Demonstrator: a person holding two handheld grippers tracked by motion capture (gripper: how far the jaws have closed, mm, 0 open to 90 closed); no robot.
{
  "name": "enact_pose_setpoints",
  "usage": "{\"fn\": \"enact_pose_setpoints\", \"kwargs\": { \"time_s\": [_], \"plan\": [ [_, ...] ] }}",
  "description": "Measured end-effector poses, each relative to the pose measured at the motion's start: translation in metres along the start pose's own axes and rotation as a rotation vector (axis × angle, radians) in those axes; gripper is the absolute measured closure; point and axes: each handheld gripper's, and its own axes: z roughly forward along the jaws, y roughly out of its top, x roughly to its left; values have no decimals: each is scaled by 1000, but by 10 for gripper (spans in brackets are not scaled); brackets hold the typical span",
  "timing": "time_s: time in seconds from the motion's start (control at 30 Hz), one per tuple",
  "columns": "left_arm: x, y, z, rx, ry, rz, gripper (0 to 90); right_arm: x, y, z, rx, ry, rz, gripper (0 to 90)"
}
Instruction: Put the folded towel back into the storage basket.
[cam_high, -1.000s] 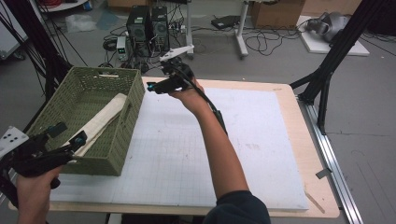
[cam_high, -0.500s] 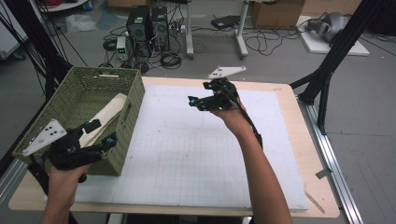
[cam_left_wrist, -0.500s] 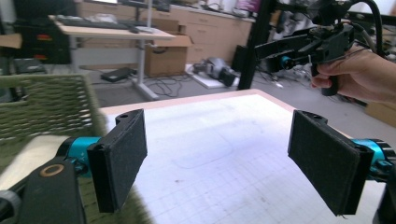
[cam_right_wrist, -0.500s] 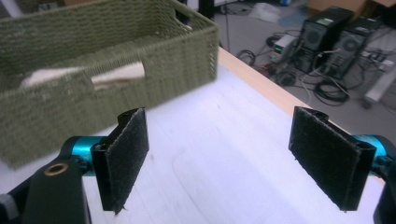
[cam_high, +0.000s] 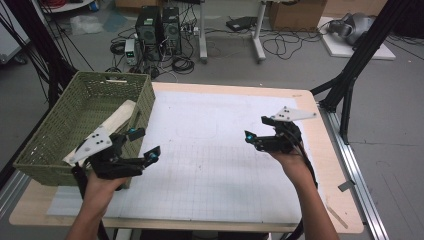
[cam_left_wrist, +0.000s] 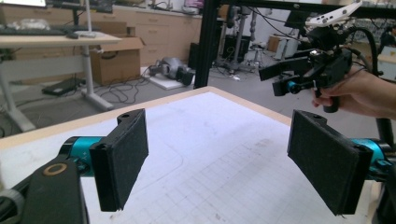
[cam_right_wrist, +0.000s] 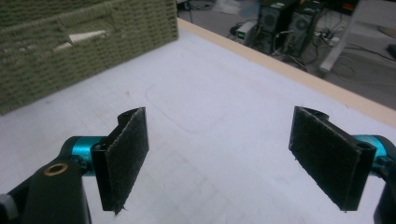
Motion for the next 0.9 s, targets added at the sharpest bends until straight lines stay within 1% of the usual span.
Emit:
{"fn": "enact_pose_setpoints", "kwargs": {
  "time_s": [0.07, 0.13, 0.23, 0.3, 0.33, 0.37, 0.43, 0.5, 0.57, 0.67, 0.73, 0.83, 0.9],
  "plan": [
    [-6, -3, 10, 7, -10, 10, 206, 0, -12, -8, 0, -22, 5, 187],
    [-13, -7, 21, 30, -22, 13, 206, 0, -23, -16, -5, -49, 11, 186],
    [-24, -14, 37, 67, -32, 29, 206, 3, -41, -31, -9, -106, 6, 186],
    [-30, -18, 46, 80, -40, 41, 208, 3, -51, -39, -20, -125, 22, 186],
    [-33, -21, 49, 83, -37, 50, 207, 3, -57, -44, -28, -141, 25, 186],
    [-35, -23, 53, 87, -43, 52, 207, 3, -63, -48, -33, -155, 39, 186],
    [-36, -27, 57, 79, -57, 51, 196, 3, -75, -57, -43, -180, 57, 184],
    [-38, -32, 62, 84, -64, 54, 176, 1, -87, -64, -49, -196, 76, 183],
    [-38, -38, 66, 96, -63, 51, 176, 0, -97, -70, -46, -206, 92, 178],
    [-37, -49, 73, 132, -68, 50, 175, 0, -111, -77, -49, -222, 108, 173],
    [-35, -57, 74, 139, -67, 49, 175, 2, -118, -80, -53, -226, 128, 172],
    [-32, -69, 74, 154, -59, 43, 177, 3, -127, -83, -61, -231, 133, 171],
    [-31, -74, 74, 160, -52, 39, 178, 3, -131, -83, -47, -233, 132, 171]
  ]
}}
